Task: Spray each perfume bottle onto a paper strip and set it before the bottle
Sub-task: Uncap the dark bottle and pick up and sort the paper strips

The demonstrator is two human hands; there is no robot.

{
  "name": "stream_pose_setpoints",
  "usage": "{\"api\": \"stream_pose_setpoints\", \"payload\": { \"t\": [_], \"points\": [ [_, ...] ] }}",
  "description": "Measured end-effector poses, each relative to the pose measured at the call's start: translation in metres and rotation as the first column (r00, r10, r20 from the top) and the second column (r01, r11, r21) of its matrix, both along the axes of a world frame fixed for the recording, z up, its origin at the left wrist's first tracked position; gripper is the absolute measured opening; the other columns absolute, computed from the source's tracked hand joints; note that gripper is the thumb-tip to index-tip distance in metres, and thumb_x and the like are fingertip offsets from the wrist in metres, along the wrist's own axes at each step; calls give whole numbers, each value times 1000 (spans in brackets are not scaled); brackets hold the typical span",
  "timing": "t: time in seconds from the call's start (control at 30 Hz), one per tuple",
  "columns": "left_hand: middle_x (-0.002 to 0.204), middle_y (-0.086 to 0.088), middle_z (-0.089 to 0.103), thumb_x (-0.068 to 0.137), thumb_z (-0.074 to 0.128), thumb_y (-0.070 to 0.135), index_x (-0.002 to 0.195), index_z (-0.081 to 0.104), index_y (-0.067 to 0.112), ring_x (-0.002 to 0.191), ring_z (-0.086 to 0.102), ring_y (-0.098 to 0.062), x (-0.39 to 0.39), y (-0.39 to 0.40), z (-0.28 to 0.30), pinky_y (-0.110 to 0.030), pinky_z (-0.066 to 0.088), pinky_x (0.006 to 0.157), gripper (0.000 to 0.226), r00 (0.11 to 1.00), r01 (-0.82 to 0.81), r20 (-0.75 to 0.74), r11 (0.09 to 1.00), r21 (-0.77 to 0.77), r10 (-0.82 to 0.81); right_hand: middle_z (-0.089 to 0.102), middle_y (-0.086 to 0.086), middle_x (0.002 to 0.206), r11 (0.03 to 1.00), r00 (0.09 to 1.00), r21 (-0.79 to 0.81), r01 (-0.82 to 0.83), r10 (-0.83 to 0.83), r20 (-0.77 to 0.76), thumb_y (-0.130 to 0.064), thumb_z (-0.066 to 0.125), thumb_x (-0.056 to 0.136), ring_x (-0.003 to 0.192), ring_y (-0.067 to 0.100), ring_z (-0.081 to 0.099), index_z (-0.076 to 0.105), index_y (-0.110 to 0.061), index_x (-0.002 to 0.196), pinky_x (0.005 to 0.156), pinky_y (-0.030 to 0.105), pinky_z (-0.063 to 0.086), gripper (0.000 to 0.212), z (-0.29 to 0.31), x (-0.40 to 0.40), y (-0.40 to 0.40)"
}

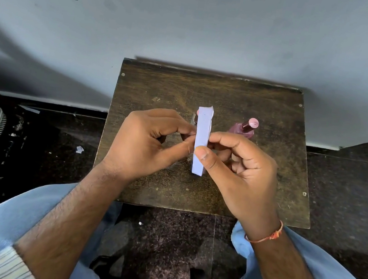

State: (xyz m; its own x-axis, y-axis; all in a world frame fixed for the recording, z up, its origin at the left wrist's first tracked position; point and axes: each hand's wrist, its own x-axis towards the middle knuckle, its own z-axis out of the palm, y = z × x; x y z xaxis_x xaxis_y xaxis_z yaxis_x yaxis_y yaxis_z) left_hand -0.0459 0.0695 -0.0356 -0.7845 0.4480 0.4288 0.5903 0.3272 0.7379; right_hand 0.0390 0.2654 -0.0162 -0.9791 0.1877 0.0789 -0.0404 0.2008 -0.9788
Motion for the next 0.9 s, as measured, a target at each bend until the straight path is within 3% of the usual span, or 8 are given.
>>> {"api": "stream_pose_setpoints", "payload": {
  "t": [0.13, 0.23, 0.3, 0.47, 0.6, 0.73, 0.83, 0.9],
  "points": [
    [92, 2, 78, 92, 87, 10, 98, 85, 3, 73, 56, 21, 0, -1, -1, 0, 35, 68, 9, 999, -43, 16, 998, -41, 44, 82, -4, 94, 987, 996, -158, -33, 45, 72, -16, 84, 89, 77, 13, 72, 81, -14, 114, 69, 46, 64, 26, 4, -1, -2],
    [99, 3, 77, 93, 86, 19, 105, 84, 8, 58, 47, 3, -2, -2, -2, -10, 31, 57, 16, 993, -60, 104, 998, -27, 62, 82, -5, 90, 959, 991, -277, -57, 87, 98, -12, 81, 86, 75, 3, 72, 79, -3, 118, 67, 21, 58, 33, 7, 0, -3],
    [103, 4, 75, 91, 88, 15, 109, 83, 8, 56, 41, -4, -2, -1, 0, -17, 32, 53, 20, 990, -45, 134, 999, -1, 45, 81, -5, 87, 944, 990, -322, -68, 102, 92, -11, 80, 85, 69, 1, 70, 78, -2, 118, 65, 12, 53, 34, 8, 0, -4],
    [112, 1, 72, 92, 86, 7, 119, 80, 12, 46, 38, -20, -1, 0, 4, -34, 35, 40, 28, 995, 9, 103, 1000, 17, -11, 80, 8, 87, 940, 984, -334, -76, 125, 128, -8, 82, 88, 61, 10, 62, 82, -20, 114, 47, 26, 48, 29, 6, -1, -3],
    [115, 0, 73, 94, 84, 6, 118, 81, 16, 47, 44, -15, -1, 0, 3, -25, 37, 43, 26, 994, 29, 104, 999, 34, -32, 77, 3, 80, 925, 980, -373, -70, 135, 149, -5, 80, 88, 57, 16, 59, 82, -24, 110, 42, 29, 47, 29, 7, -1, -3],
    [115, -2, 76, 96, 82, 4, 115, 83, 15, 66, 68, -34, -2, 0, 0, -43, 50, 50, 22, 989, 8, 149, 999, 41, -14, 78, 4, 79, 918, 964, -394, -38, 138, 227, -8, 81, 86, 54, 17, 63, 81, -14, 112, 41, 29, 48, 26, 7, -2, -3],
    [115, -1, 78, 95, 82, 1, 117, 83, 12, 91, 77, -22, 0, 2, 2, -46, 60, 66, 24, 987, 12, 161, 999, 43, -19, 81, 8, 81, 919, 954, -393, -21, 136, 266, -16, 83, 86, 53, 18, 66, 82, -13, 110, 41, 28, 49, 25, 8, -1, -4],
    [115, 2, 77, 95, 82, 4, 117, 82, 14, 95, 78, -18, 1, 3, 3, -46, 61, 68, 24, 987, 18, 158, 999, 39, -24, 81, 12, 82, 919, 956, -394, -13, 127, 265, -19, 86, 87, 51, 18, 65, 82, -13, 107, 41, 28, 48, 22, 9, -2, -4]
  ]
}}
